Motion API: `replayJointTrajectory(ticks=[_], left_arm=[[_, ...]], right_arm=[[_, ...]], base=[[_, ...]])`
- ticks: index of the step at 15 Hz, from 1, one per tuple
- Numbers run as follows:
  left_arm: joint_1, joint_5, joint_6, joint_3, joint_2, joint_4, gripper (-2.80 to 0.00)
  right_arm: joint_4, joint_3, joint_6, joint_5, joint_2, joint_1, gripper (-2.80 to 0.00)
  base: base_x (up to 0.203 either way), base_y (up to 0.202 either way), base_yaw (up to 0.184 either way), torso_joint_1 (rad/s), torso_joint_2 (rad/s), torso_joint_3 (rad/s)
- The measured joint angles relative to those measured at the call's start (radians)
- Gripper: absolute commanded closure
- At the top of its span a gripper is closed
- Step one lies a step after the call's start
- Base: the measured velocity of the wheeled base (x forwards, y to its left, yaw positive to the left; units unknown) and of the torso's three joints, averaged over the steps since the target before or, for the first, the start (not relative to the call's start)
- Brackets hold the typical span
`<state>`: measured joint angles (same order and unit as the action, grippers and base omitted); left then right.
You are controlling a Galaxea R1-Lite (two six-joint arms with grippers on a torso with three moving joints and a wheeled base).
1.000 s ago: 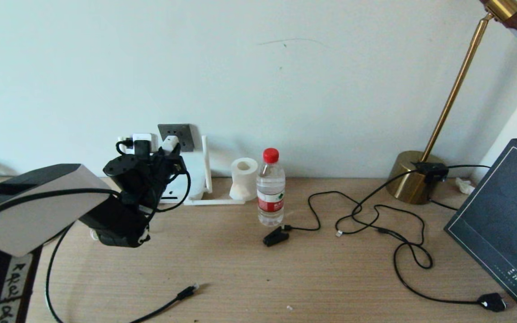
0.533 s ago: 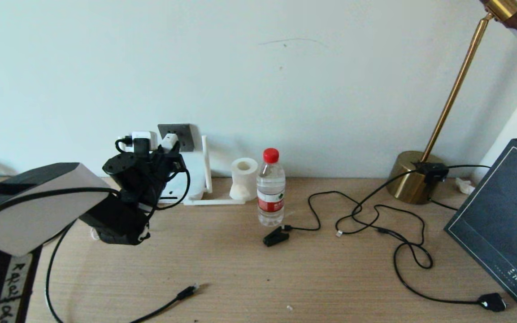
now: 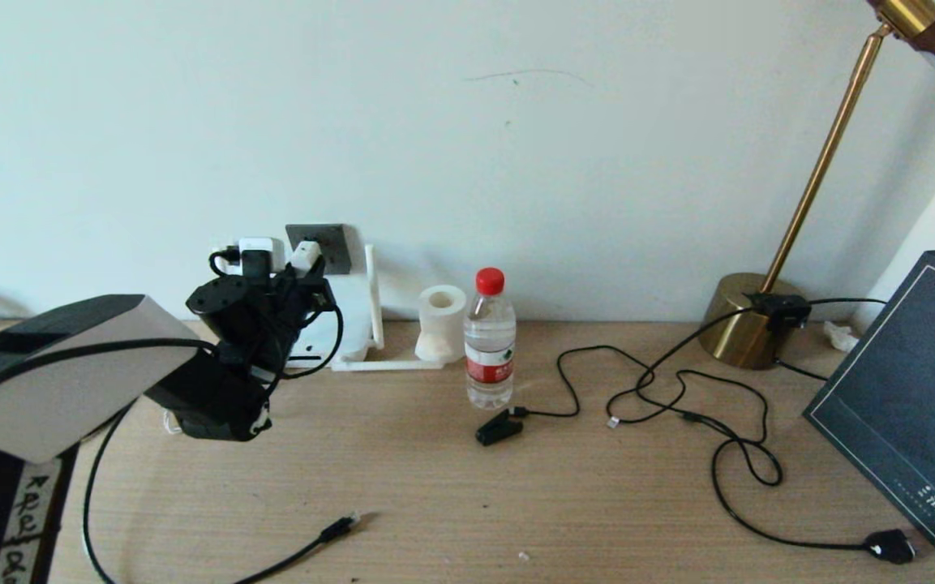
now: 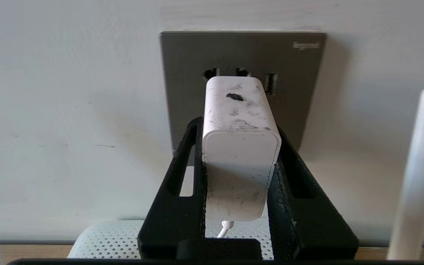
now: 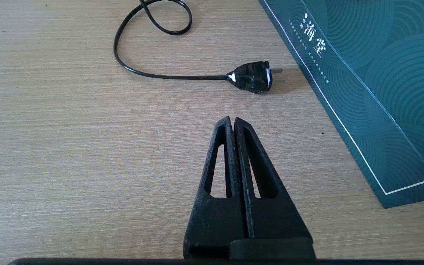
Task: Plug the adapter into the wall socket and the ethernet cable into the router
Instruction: Pick up plug
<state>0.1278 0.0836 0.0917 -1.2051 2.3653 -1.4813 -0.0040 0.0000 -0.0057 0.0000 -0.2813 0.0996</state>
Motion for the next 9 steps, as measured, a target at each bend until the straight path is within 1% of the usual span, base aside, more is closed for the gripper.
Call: replayJointTrajectory(ticks=[9], left_arm=[[-0.003, -0.001, 0.000, -0.030, 0.009, 0.016, 0.00]], right_arm=[[0.000, 0.000, 0.000, 0.000, 0.000, 0.000, 0.00]], base=[[0.000, 0.000, 0.000, 0.000, 0.00, 0.000]])
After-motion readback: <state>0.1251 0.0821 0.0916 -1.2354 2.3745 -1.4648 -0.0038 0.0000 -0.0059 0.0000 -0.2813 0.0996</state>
